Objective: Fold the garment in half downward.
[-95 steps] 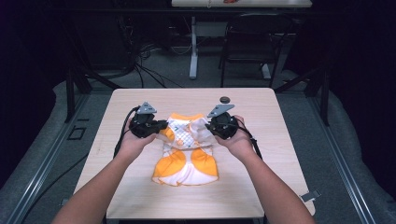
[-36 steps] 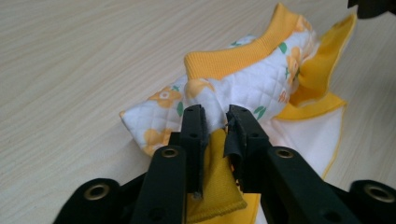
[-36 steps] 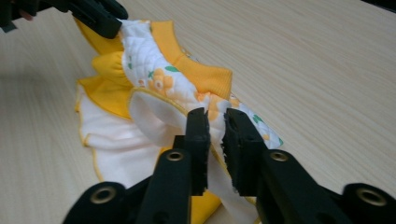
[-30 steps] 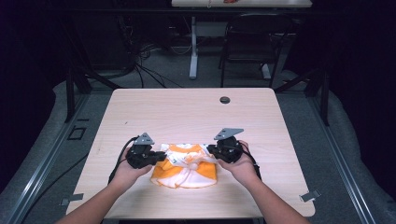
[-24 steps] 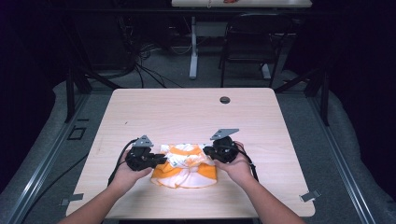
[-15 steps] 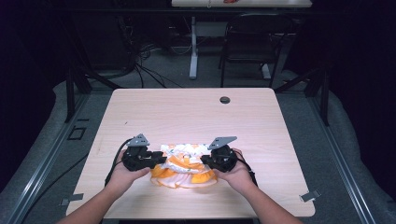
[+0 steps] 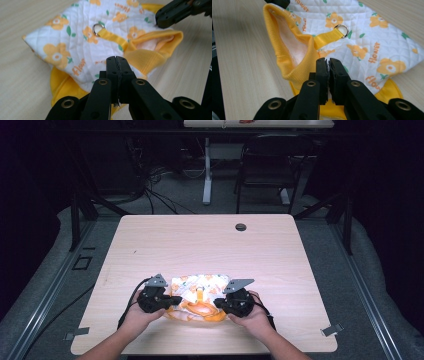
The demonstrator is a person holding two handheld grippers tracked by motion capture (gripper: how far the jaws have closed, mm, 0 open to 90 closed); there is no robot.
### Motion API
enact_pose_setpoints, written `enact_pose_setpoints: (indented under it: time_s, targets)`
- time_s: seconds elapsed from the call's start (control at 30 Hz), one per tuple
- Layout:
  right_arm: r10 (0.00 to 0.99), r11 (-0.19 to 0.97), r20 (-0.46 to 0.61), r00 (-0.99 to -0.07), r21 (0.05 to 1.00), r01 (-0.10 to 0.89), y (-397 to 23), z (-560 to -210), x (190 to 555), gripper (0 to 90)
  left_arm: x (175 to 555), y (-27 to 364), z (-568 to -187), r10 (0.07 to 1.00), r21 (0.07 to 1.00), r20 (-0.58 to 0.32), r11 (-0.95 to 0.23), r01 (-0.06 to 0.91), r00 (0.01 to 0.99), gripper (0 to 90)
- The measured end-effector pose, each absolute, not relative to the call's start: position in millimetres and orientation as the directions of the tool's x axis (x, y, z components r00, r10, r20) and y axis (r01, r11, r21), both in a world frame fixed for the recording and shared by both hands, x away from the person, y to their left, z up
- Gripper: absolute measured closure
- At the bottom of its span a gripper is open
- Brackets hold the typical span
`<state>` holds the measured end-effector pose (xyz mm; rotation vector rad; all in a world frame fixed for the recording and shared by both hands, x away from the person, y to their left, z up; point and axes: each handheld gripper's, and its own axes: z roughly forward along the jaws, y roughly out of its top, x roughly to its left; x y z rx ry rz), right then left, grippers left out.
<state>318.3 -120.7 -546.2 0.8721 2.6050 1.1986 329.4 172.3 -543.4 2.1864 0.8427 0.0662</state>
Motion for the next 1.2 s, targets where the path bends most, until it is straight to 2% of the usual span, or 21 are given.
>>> enact_pose_setpoints:
  time_s: [0.17,0.37,1.2]
  targets:
    - [0.548,0.537,0.108,-0.829,0.715,0.448,-121,-553,313,85.5,328,178,-558,0.608,0.667,-0.183,-0.500,0.552,0.773,89.9]
    - [0.546,0.557,0.117,-0.830,0.690,0.463,-122,-564,311,85.3,328,182,-568,0.617,0.673,-0.200,-0.478,0.565,0.761,90.0]
    - [0.565,0.548,0.135,-0.814,0.676,0.493,-124,-572,311,87.4,335,177,-570,0.618,0.676,-0.166,-0.495,0.545,0.768,90.0]
